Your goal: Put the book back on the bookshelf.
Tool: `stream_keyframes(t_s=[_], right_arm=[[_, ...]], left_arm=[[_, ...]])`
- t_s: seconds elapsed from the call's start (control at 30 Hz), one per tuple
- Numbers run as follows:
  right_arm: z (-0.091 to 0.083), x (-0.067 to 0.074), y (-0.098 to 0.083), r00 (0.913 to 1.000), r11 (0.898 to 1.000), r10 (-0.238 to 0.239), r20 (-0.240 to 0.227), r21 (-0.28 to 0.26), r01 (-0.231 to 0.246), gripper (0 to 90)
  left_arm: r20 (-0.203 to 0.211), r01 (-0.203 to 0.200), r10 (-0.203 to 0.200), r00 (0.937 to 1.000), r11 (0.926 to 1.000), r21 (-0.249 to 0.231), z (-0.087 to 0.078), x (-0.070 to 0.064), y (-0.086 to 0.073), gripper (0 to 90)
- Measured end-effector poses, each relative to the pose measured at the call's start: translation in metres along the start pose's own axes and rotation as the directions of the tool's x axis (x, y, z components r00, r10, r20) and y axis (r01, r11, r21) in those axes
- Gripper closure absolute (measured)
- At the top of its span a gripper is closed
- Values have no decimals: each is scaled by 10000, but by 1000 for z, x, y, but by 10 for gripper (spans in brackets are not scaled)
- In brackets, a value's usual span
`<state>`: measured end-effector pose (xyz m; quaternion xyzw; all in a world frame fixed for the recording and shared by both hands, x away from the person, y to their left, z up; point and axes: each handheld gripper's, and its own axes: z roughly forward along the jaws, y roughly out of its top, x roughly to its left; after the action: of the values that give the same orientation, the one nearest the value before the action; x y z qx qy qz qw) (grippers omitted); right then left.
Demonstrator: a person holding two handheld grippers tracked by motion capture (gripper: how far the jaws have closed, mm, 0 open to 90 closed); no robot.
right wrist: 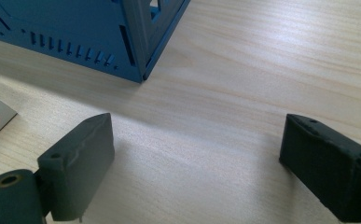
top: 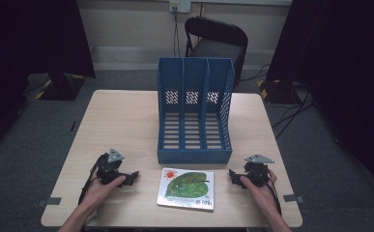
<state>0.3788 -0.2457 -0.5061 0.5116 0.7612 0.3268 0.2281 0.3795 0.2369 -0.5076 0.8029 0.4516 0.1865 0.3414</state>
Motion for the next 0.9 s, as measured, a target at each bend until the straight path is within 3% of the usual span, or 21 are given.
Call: stream_keyframes(t_s=[0.3,0.47,0.67,0.77,0.9], right_arm=[[1,-2,1,9998,9999,-120,-133,-9,120,93],[-1,-2,1,9996,9998,-207,-168,-55,206,150],[-8,5,2,9983,9980,-588,-39,-221,587,170],[-14,9,1,9975,9981,-620,-328,-42,618,176],[-28,18,1,9963,9980,-569,-650,-318,549,191]], left_arm=[[-53,-3,3,10000,10000,56,0,0,1,5],[-19,-23,23,10000,10000,39,-6,0,2,167],[27,-113,112,9999,9999,110,-12,-1,4,175],[272,-102,101,9996,9999,45,-19,-6,8,203],[689,-33,43,9976,9999,-145,-27,-16,11,231]])
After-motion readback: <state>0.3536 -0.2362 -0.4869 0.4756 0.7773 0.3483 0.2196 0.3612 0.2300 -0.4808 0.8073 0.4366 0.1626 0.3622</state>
